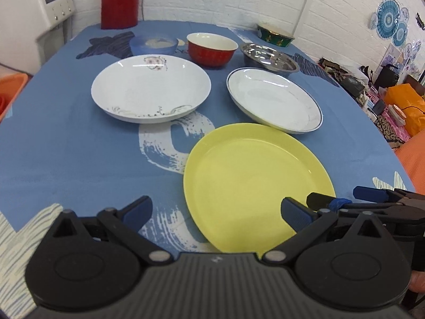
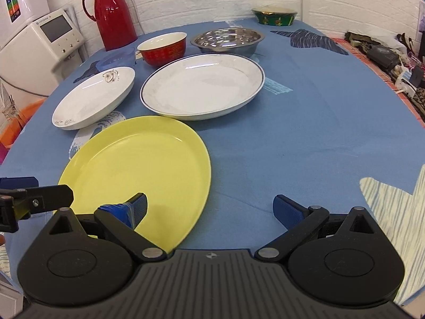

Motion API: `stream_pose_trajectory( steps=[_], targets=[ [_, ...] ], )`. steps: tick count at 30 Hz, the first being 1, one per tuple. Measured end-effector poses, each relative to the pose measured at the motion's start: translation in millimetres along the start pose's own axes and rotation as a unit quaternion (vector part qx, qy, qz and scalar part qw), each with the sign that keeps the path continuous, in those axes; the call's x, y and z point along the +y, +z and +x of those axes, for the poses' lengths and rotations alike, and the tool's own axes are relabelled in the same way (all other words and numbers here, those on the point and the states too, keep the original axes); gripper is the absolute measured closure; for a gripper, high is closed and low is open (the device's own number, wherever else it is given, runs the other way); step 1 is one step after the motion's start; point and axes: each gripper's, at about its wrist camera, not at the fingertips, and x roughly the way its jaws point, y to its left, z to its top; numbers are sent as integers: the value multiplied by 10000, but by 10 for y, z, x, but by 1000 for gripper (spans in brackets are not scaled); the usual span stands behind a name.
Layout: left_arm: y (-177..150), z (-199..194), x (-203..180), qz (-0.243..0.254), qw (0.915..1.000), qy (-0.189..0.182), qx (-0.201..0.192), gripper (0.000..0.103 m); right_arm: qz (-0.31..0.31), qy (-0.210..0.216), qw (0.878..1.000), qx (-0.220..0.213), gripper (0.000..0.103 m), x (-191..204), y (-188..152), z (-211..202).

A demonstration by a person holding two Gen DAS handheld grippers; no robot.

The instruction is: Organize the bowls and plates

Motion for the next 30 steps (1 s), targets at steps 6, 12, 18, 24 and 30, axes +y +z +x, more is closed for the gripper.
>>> stream_pose_trajectory(
  steps=[6, 12, 18, 24, 30],
  targets=[
    [99, 203, 54, 130, 9997, 192, 104, 0, -251, -11, 9995, 183, 14, 133, 76, 164],
    [70, 351, 100, 129, 9996, 196, 181, 1, -489, -102, 9986, 152, 12, 214, 91, 229],
    [65, 393, 101, 318, 9987, 370, 159, 1, -696, 47, 9968, -398, 12, 141, -66, 189],
    [47, 400, 78, 420, 9982, 421, 125, 1, -733, 10, 9972, -152, 16, 160, 22, 195],
    [-22, 400, 31, 725, 9962, 474, -41, 7, -1048, 446, 9927, -400, 52, 209, -41, 138]
  ],
)
